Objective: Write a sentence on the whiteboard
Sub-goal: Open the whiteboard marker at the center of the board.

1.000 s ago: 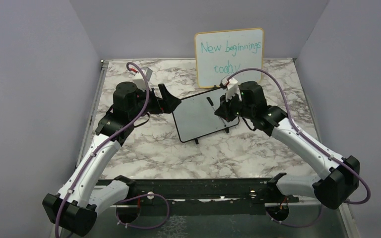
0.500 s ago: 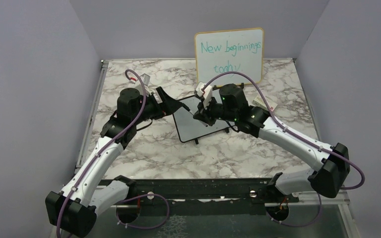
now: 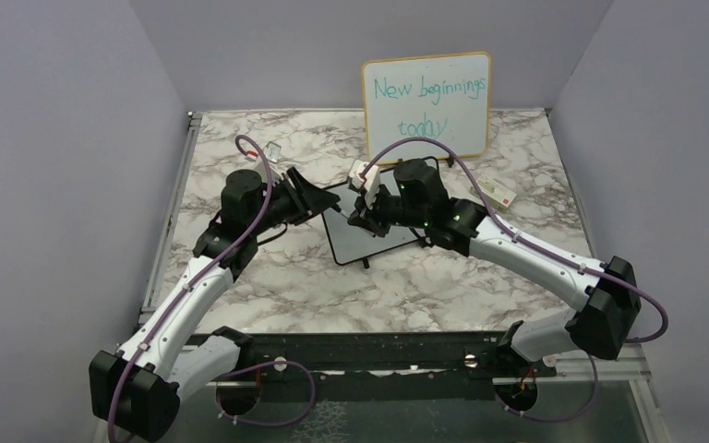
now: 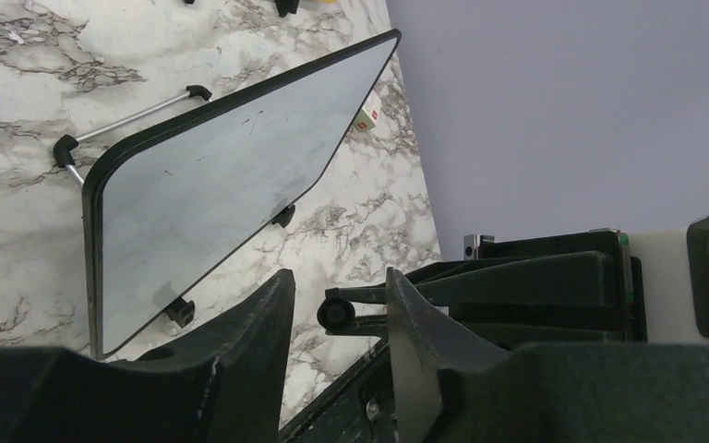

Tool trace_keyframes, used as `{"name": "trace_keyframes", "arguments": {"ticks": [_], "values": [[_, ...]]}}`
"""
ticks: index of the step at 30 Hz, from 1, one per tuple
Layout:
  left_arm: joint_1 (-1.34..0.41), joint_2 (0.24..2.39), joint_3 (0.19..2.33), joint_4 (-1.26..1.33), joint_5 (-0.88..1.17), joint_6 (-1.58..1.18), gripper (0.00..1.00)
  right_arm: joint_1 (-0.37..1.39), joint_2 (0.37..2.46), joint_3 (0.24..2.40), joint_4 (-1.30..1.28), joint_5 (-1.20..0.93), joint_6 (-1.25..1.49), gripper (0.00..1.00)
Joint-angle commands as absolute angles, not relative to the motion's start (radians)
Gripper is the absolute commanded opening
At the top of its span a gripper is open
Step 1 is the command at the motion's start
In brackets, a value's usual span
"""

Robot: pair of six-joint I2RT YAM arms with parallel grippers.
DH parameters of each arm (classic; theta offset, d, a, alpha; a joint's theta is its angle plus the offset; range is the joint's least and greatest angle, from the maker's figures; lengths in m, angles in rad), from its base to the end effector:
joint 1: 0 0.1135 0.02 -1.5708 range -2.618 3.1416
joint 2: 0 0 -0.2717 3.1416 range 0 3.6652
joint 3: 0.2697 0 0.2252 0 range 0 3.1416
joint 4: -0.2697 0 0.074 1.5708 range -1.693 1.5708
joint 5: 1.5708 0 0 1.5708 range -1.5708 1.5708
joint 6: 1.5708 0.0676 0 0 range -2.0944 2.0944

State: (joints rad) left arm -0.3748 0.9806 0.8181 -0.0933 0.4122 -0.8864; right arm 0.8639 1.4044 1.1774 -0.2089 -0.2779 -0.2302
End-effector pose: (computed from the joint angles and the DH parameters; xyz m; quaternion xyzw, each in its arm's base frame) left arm 0.1987 -0.1073 0.3289 -0.0750 0.7812 -0.4835 0.3876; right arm 0.1976 0.2599 0.3324 -0.4980 0.6745 0.2768 0.4694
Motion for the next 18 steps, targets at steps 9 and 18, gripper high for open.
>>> {"name": "trace_keyframes", "arguments": {"ticks": [9, 18], "values": [[-0.371, 0.989, 0.789, -0.011, 0.459, -0.93, 0.11, 0.881, 1.427, 1.224, -0.15, -0.286, -0.252, 0.01], [-0.371, 0.906, 0.707, 0.061, 0.366, -1.022, 0.0, 0.882, 1.375, 1.139, 0.051, -0.238, -0.095, 0.22]]}}
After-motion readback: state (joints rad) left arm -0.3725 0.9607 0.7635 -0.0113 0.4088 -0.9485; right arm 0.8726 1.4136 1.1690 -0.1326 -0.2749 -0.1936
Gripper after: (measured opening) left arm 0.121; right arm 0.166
